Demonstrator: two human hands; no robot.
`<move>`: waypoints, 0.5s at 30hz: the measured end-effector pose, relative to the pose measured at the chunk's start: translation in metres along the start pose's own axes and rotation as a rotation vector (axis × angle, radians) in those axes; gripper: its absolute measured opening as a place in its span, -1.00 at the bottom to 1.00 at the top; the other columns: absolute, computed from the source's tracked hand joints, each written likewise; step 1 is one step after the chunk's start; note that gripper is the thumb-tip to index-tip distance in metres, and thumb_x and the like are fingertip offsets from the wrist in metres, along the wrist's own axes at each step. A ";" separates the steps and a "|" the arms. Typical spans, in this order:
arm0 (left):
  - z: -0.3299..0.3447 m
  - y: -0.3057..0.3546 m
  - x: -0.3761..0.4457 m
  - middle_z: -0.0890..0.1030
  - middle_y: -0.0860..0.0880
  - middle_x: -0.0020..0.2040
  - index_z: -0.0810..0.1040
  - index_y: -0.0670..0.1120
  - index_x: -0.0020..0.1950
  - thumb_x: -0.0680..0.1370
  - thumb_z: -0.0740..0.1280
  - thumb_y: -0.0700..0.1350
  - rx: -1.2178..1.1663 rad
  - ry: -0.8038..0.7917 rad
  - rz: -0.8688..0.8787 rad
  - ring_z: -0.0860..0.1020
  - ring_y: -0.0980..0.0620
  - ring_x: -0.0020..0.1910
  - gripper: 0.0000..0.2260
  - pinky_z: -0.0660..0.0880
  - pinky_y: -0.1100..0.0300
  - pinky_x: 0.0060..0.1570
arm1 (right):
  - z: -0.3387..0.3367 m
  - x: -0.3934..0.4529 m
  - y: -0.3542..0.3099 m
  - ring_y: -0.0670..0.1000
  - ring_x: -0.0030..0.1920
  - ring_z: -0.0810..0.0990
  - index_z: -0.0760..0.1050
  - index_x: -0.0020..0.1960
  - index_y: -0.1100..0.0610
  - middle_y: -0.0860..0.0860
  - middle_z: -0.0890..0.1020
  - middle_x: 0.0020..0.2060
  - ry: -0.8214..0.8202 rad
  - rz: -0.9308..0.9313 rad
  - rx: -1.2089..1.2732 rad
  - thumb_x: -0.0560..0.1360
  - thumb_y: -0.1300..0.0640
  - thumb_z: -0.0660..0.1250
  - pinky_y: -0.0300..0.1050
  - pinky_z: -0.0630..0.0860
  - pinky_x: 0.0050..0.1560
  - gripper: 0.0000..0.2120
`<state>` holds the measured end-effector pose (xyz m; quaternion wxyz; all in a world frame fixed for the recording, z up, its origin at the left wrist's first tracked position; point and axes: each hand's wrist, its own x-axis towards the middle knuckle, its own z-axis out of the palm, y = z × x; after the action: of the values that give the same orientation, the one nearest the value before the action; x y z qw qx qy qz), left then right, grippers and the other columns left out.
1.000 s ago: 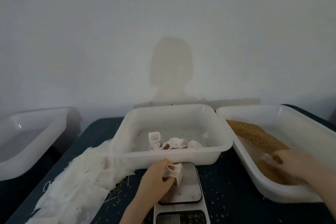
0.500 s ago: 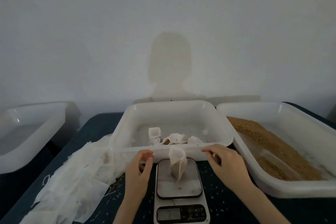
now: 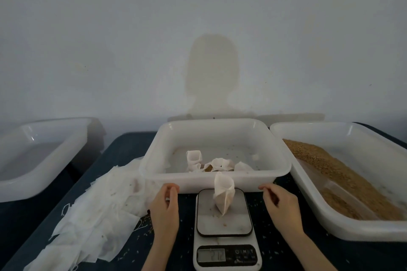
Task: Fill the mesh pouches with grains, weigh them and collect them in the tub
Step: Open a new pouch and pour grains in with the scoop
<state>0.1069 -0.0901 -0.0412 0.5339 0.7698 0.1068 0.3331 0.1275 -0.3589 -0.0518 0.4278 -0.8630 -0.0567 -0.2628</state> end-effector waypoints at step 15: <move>0.001 -0.008 -0.001 0.56 0.02 -0.31 0.51 0.04 -0.22 0.59 0.24 -0.16 0.036 -0.011 -0.051 0.49 0.12 -0.31 -0.79 0.34 0.36 -0.28 | 0.000 0.000 0.000 -0.21 -0.30 0.55 0.62 -0.07 -0.01 -0.21 0.57 -0.37 -0.020 0.048 -0.026 0.49 0.25 0.35 -0.34 0.42 -0.37 -0.83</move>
<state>0.1086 -0.0879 -0.0487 0.5290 0.7781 0.1295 0.3131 0.1273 -0.3588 -0.0521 0.4222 -0.8721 -0.0370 -0.2448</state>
